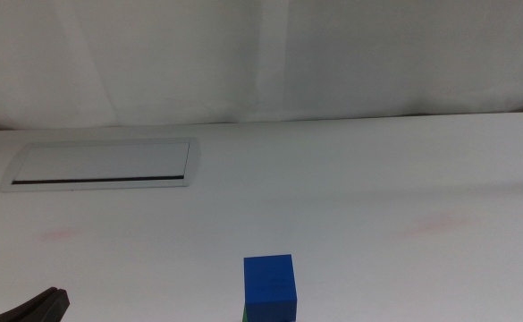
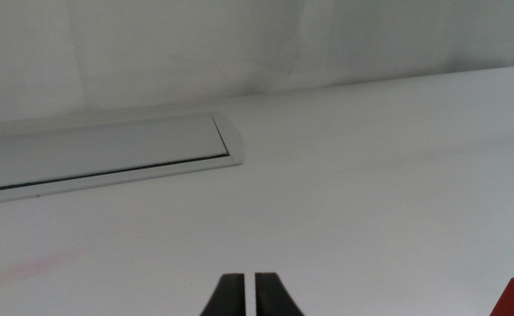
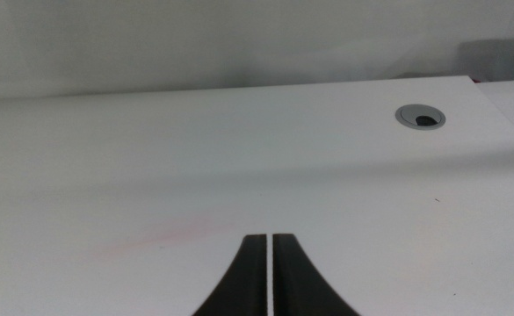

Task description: Stack red cubes first, then green, then blue cubes in a specific spot.

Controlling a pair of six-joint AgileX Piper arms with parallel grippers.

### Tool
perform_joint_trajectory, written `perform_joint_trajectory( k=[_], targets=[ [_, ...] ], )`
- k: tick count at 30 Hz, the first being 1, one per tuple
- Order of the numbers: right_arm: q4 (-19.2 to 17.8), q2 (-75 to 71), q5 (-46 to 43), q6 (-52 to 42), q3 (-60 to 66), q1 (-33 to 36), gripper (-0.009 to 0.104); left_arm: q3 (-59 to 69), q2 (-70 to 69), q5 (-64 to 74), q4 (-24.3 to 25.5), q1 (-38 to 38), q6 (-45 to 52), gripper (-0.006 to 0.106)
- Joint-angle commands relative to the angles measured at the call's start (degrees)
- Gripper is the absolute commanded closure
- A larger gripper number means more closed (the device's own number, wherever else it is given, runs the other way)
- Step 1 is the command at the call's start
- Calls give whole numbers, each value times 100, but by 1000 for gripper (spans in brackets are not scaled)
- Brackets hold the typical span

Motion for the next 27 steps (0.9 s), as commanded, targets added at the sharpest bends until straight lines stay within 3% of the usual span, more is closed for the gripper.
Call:
perform_joint_trajectory(
  k=[1,14,27],
  targets=[
    [-74,29,-148,-45,66,-18,98,117,22,-144,-35,16,-40,103],
    [-105,4,-346,-45,93,-18,98,98,-27,-583,20,16,-14,103],
    [-115,-979,-267,-77,92,-18,98,97,-1334,-155,20,16,-14,103]
  ],
)
